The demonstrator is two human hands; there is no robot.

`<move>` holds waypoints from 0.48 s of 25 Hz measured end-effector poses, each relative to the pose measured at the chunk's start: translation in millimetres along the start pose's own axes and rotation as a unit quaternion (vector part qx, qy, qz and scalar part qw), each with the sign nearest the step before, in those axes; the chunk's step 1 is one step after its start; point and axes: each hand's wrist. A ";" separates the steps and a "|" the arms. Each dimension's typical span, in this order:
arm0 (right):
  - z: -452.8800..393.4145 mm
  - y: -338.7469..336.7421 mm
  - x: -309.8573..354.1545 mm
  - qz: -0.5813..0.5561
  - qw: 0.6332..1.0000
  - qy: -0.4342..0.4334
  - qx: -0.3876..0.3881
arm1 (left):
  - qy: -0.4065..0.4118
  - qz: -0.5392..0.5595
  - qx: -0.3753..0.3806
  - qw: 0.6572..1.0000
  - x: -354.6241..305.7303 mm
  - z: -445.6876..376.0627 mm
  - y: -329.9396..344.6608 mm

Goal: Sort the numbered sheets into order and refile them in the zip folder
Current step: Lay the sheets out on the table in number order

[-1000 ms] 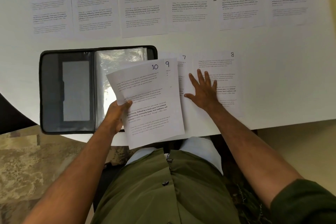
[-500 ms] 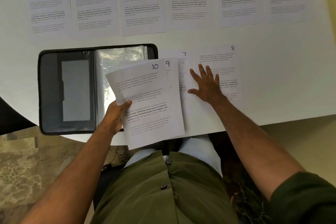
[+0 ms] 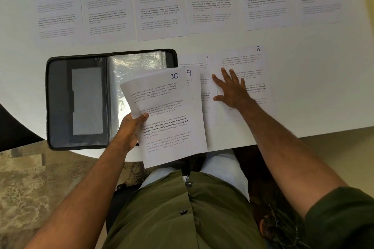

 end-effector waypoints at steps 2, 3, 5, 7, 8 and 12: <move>-0.8 -3.2 0.1 -0.004 1.000 -0.001 0.003 | -0.001 -0.001 -0.003 1.000 -0.2 -0.5 -0.7; 0.2 -3.3 0.6 -0.008 1.000 -0.001 0.004 | -0.001 -0.001 -0.003 1.000 0.3 -0.8 -1.5; 5.3 -0.5 2.5 -0.015 1.000 0.005 -0.006 | -0.001 -0.005 -0.006 1.000 1.5 -2.0 -3.0; 12.4 8.1 8.3 -0.007 0.999 0.010 -0.045 | -0.003 -0.004 -0.005 1.000 2.4 -2.6 -3.9; 15.9 13.5 13.1 -0.010 0.998 0.013 -0.067 | -0.005 -0.004 -0.005 1.000 2.6 -2.7 -4.2; 22.4 35.7 31.8 -0.026 0.998 0.042 -0.037 | -0.008 -0.006 0.002 1.000 4.0 -4.4 -1.7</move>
Point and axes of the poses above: each hand's wrist, its own z-axis away from the middle knuckle, its own y-axis out of the palm, x = y × z, and after that the axes turned 5 degrees about -y, right-handed
